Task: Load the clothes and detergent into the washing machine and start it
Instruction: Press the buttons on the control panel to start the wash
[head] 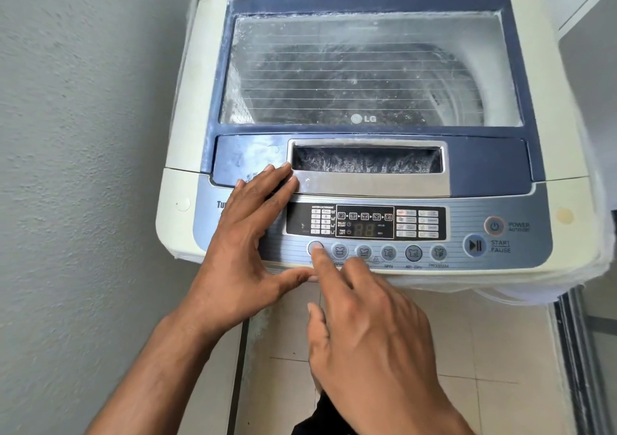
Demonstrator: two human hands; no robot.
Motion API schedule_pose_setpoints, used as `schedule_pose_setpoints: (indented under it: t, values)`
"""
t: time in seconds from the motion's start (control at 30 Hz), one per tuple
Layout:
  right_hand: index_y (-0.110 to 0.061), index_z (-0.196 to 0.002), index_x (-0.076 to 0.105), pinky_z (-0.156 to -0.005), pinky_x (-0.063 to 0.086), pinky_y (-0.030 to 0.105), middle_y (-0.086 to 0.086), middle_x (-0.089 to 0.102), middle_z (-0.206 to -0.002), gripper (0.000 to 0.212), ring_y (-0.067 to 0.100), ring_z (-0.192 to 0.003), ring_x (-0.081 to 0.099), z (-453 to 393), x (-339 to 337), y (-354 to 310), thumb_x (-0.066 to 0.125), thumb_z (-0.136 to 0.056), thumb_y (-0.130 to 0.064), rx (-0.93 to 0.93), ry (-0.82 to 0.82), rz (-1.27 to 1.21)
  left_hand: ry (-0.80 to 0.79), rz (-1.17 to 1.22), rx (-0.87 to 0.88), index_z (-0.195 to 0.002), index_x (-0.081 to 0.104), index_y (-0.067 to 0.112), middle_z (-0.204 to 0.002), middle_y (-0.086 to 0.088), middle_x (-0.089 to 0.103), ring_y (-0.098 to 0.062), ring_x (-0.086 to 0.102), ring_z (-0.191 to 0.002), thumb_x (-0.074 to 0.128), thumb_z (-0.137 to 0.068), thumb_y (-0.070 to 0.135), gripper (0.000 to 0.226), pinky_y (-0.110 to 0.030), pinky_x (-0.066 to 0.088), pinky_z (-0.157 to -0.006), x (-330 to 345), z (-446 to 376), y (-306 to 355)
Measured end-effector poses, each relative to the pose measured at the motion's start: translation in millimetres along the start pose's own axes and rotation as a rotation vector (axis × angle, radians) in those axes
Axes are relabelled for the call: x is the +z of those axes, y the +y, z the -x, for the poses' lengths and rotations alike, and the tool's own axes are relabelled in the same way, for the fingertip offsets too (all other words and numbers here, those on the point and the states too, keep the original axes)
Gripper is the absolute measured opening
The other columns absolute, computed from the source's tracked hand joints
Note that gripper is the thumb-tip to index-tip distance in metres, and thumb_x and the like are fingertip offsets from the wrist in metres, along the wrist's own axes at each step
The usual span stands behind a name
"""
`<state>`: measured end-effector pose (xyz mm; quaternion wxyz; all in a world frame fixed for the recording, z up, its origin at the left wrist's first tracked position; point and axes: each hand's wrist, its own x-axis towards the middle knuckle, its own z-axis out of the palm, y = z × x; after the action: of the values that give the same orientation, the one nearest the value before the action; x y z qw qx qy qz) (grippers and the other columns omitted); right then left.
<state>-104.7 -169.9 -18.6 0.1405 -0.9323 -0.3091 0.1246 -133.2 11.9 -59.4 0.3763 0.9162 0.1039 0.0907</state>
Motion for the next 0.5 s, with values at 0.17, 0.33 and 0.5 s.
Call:
schedule_pose_setpoints:
  t: [0.17,0.33,0.5]
  values:
    - [-0.016,-0.135,0.069,-0.049,0.052,0.032,-0.001,0.065,-0.081,0.088,0.021,-0.059,0.065,1,2,-11,0.092,-0.053,-0.037,0.044,-0.071,0.063,-0.008,0.008,-0.009,-0.158,0.043,0.016,-0.169,0.006,0.034,-0.011,0.022,-0.16,0.088,-0.075,0.043,0.098,-0.05,0.015,-0.132,0,0,-1]
    - [-0.01,-0.136,0.068,-0.045,0.05,0.035,0.002,0.066,-0.074,0.1,0.021,-0.051,0.063,0,6,-19,0.095,-0.043,-0.034,0.079,-0.114,0.086,-0.007,0.004,-0.009,-0.158,0.043,0.016,-0.169,0.006,0.034,-0.011,0.022,-0.16,0.086,-0.076,0.044,0.097,-0.053,0.016,-0.131,0,0,-1]
    - [-0.007,-0.135,0.068,-0.044,0.049,0.035,0.004,0.063,-0.069,0.1,0.023,-0.049,0.062,0,10,-20,0.094,-0.041,-0.031,0.085,-0.129,0.091,0.001,-0.005,-0.004,-0.158,0.044,0.016,-0.169,0.005,0.035,-0.011,0.023,-0.16,0.086,-0.076,0.043,0.096,-0.05,0.016,-0.132,1,-1,-2]
